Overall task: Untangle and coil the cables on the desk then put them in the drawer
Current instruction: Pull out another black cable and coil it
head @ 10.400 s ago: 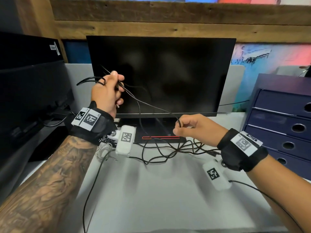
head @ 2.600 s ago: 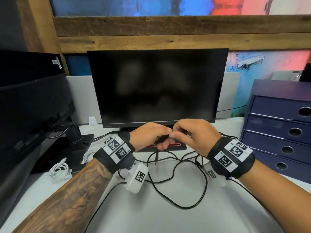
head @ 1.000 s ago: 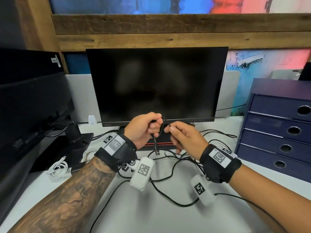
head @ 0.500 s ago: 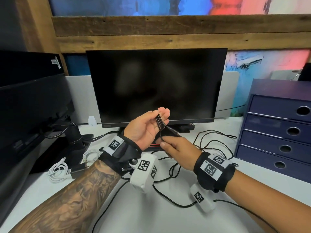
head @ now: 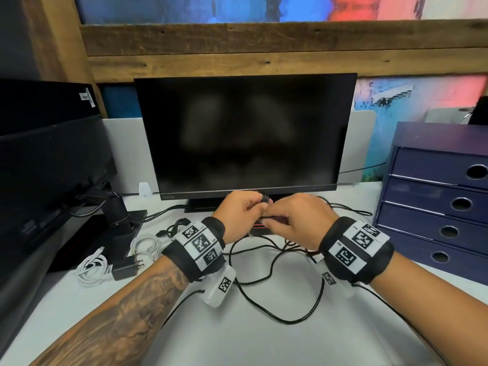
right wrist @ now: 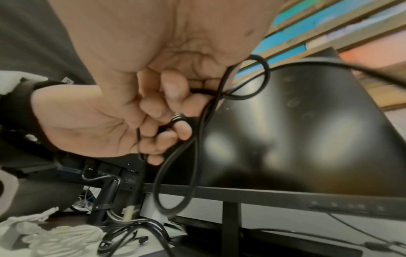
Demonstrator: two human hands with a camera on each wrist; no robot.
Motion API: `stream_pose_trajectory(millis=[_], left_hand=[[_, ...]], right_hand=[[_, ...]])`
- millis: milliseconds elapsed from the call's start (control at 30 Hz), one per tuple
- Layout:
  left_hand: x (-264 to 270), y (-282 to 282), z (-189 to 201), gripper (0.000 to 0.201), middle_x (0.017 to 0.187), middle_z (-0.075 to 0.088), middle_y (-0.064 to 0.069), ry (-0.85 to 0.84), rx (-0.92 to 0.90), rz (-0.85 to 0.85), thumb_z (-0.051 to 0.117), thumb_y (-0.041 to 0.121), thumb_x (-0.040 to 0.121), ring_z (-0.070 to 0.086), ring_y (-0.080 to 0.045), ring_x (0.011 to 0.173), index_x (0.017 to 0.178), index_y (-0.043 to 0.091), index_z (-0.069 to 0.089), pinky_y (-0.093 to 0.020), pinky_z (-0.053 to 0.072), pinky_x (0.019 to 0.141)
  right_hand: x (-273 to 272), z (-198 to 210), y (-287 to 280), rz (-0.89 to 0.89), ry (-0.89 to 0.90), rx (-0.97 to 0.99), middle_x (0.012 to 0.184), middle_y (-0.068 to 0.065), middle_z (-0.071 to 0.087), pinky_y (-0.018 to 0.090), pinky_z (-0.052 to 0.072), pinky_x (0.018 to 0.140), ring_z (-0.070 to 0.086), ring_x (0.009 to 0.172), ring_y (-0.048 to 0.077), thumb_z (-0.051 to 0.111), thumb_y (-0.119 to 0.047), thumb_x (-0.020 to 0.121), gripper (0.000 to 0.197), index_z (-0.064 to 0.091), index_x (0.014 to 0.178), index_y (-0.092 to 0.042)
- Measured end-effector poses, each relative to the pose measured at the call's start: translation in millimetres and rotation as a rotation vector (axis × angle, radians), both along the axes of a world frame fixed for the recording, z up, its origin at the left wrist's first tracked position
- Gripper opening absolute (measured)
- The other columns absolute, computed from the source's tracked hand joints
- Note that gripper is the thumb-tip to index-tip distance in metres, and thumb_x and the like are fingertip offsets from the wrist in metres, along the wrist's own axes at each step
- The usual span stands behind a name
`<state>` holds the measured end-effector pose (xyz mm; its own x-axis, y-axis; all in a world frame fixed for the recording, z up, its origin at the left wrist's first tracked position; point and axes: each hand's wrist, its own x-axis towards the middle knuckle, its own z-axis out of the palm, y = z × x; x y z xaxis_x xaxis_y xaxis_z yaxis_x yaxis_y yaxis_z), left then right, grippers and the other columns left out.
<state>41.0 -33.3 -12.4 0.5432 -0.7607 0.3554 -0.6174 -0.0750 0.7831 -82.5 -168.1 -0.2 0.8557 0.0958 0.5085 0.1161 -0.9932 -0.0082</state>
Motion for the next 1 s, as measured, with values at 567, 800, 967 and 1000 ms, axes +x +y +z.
stream_pose_trajectory(millis=[567, 800, 967, 1000], left_hand=[[7, 25, 43, 0.035, 0.057, 0.038, 0.005, 0.982, -0.298, -0.437, 0.039, 0.026, 0.101, 0.035, -0.009, 0.050, 0.078, 0.010, 0.060, -0.024, 0.041, 0.059], [-5, 9, 33, 0.031, 0.089, 0.068, -0.009, 1.052, -0.586, -0.327, 0.036, 0.012, 0.103, 0.066, -0.013, 0.074, 0.113, -0.005, 0.061, -0.032, 0.059, 0.081], [2, 1, 15, 0.025, 0.098, 0.075, -0.012, 0.746, -0.561, -0.108, 0.043, 0.006, 0.104, 0.072, -0.020, 0.092, 0.117, -0.004, 0.062, -0.034, 0.056, 0.090], [3, -1, 12, 0.023, 0.097, 0.075, -0.011, 0.662, -0.532, -0.068, 0.044, 0.006, 0.104, 0.072, -0.021, 0.093, 0.115, -0.002, 0.063, -0.034, 0.056, 0.091]], right_hand=[[5, -28, -27, -0.096, -0.069, 0.325, 0.077, -0.009, 0.061, 0.034, 0.049, 0.069, 0.058, 0.073, 0.014, 0.036, -0.043, 0.104, 0.032, 0.062, 0.110, -0.025], [14, -45, 11, -0.010, 0.197, 0.248, 0.085, -0.003, 0.062, 0.035, 0.047, 0.070, 0.058, 0.076, 0.019, 0.035, -0.038, 0.107, 0.024, 0.055, 0.109, -0.023], [10, -38, 20, 0.004, 0.217, 0.237, 0.063, -0.007, 0.045, 0.025, 0.029, 0.053, 0.042, 0.057, 0.008, 0.042, -0.045, 0.104, 0.036, 0.043, 0.074, -0.025], [8, -35, 20, 0.006, 0.208, 0.225, 0.062, -0.007, 0.045, 0.025, 0.029, 0.052, 0.042, 0.056, 0.009, 0.042, -0.047, 0.104, 0.038, 0.043, 0.073, -0.025]])
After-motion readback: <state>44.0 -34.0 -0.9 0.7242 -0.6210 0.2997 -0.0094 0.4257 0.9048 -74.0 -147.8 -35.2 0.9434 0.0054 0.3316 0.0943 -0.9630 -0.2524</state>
